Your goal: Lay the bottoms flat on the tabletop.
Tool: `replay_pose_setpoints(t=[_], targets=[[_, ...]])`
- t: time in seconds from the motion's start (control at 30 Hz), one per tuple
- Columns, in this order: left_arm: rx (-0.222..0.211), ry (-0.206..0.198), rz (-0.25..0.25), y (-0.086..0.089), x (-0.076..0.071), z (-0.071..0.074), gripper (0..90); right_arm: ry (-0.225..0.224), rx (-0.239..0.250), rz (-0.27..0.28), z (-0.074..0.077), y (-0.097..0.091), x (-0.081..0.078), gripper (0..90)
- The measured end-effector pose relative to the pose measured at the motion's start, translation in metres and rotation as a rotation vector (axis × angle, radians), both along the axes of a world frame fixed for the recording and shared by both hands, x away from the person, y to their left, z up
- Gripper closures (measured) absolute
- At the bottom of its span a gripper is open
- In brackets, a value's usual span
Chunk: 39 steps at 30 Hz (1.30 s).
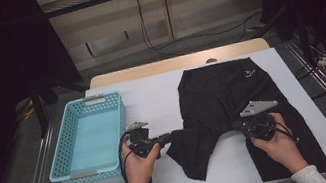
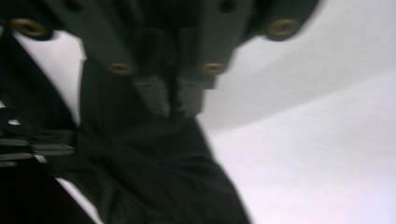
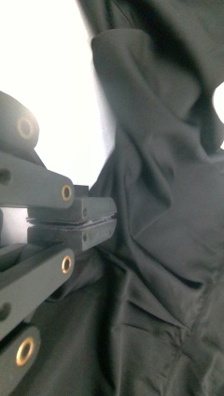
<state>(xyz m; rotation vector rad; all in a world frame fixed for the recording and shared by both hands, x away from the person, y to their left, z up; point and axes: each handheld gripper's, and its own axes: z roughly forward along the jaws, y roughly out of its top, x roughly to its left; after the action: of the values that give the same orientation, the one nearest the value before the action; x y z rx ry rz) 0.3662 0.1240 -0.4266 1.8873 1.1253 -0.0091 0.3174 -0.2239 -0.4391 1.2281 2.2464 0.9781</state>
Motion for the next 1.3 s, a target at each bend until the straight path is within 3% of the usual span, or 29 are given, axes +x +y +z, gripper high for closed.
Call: replay_pose_setpoints(t=[0.03,0.07,0.1,0.17,0.3,0.33,0.37,0.43,0.57,0.67,0.7,0.83,0.9,0.93,1.17,1.27,1.3], targets=[[0.018,-0.017,-0.024,0.001,-0.006,0.004,68.9,0.006,-0.009,0.008,-0.003,0.002,0.001,89.1],[0.018,-0.017,-0.024,0.001,-0.006,0.004,66.2,0.009,-0.011,0.014,-0.004,0.002,0.001,89.1],[0.027,-0.010,-0.058,-0.002,-0.012,0.005,64.0,0.009,-0.015,0.015,-0.004,0.003,0.001,89.2],[0.050,0.012,-0.105,-0.009,-0.020,0.001,57.0,0.003,-0.018,0.016,-0.004,0.003,0.001,89.2],[0.142,0.038,-0.184,-0.028,-0.035,-0.015,53.2,0.000,-0.011,0.010,-0.003,0.003,0.001,89.1],[0.142,0.038,-0.184,-0.028,-0.035,-0.015,54.0,0.000,-0.011,0.010,-0.003,0.003,0.001,89.1],[0.181,0.034,-0.202,-0.035,-0.039,-0.022,58.7,0.001,-0.011,0.004,-0.004,0.003,0.000,89.1],[0.197,0.022,-0.200,-0.039,-0.040,-0.021,67.1,-0.001,-0.010,0.008,-0.004,0.004,0.001,89.1],[0.182,0.080,-0.225,-0.044,-0.040,-0.023,89.2,-0.002,-0.013,0.012,-0.006,0.004,0.001,89.1],[0.168,0.084,-0.228,-0.045,-0.040,-0.020,90.0,-0.002,-0.012,0.012,-0.006,0.004,0.001,89.2],[0.101,0.082,-0.221,-0.040,-0.037,-0.008,90.0,-0.002,-0.009,0.012,-0.005,0.003,0.001,89.2],[0.041,0.032,-0.139,-0.018,-0.025,0.014,90.0,-0.014,-0.009,0.006,-0.003,0.000,0.001,89.3],[0.012,0.027,-0.107,-0.009,-0.019,0.018,90.0,-0.012,-0.009,0.003,-0.003,-0.002,0.001,89.3],[0.012,0.027,-0.107,-0.009,-0.019,0.018,90.0,-0.011,-0.007,0.001,-0.003,-0.003,0.001,89.4],[0.010,-0.021,0.042,0.004,0.010,0.026,90.0,-0.013,0.000,-0.005,-0.002,-0.006,0.000,89.4],[0.029,-0.001,0.034,0.000,0.016,0.023,90.0,-0.012,0.004,-0.005,-0.002,-0.007,0.000,89.3],[0.074,-0.023,0.024,-0.004,0.017,0.018,90.0,-0.011,0.005,-0.007,-0.002,-0.008,0.000,89.4]])
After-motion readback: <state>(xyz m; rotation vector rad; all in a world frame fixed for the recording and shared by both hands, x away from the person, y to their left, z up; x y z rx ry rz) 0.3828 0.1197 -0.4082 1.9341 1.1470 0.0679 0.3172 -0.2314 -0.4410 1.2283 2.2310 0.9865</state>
